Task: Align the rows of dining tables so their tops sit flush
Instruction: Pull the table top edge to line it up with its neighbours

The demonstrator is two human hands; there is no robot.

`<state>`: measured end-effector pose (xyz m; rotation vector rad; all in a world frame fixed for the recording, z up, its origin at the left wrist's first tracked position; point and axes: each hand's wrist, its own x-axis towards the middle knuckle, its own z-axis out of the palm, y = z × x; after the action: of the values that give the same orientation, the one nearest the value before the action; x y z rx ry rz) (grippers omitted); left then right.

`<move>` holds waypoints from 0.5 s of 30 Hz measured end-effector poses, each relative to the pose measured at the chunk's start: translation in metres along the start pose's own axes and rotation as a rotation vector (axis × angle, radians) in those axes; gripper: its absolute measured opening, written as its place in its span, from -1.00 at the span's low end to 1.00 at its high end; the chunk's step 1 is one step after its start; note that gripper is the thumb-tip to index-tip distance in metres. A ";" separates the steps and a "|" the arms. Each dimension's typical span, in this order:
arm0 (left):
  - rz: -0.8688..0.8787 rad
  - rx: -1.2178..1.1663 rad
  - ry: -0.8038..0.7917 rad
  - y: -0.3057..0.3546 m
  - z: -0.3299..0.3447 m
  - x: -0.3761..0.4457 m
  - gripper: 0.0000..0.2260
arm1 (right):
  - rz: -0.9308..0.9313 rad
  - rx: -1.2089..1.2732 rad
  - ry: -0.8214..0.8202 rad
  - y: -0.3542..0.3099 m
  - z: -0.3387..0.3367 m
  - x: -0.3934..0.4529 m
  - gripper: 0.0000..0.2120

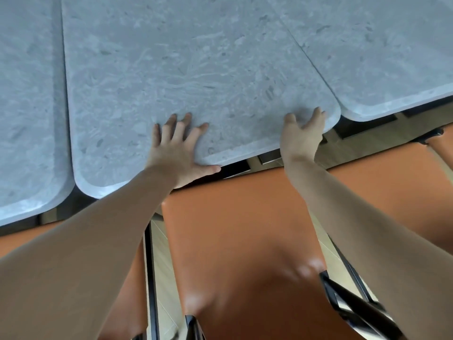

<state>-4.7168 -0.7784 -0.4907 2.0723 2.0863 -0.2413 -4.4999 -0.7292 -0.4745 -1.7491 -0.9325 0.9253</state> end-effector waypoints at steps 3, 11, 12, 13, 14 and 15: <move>-0.095 -0.079 -0.160 0.018 -0.021 -0.011 -0.13 | 0.006 -0.010 -0.186 -0.020 -0.009 -0.047 -0.39; -0.319 -1.219 -0.045 0.029 -0.094 -0.120 -0.63 | -0.061 -0.004 -0.504 -0.097 -0.041 -0.142 -0.55; -0.340 -1.299 0.030 0.028 -0.105 -0.139 -0.67 | -0.078 -0.004 -0.531 -0.105 -0.045 -0.153 -0.56; -0.356 -1.360 0.105 0.026 -0.115 -0.157 -0.69 | -0.089 -0.002 -0.559 -0.114 -0.048 -0.163 -0.57; -0.369 -1.405 0.179 0.025 -0.124 -0.175 -0.71 | -0.097 0.001 -0.593 -0.122 -0.051 -0.174 -0.59; -0.380 -1.436 0.248 0.023 -0.133 -0.192 -0.73 | -0.115 0.001 -0.620 -0.130 -0.054 -0.185 -0.60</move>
<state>-4.6961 -0.9314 -0.3139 0.8369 1.7404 1.1513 -4.5569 -0.8748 -0.3019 -1.4012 -1.4046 1.4246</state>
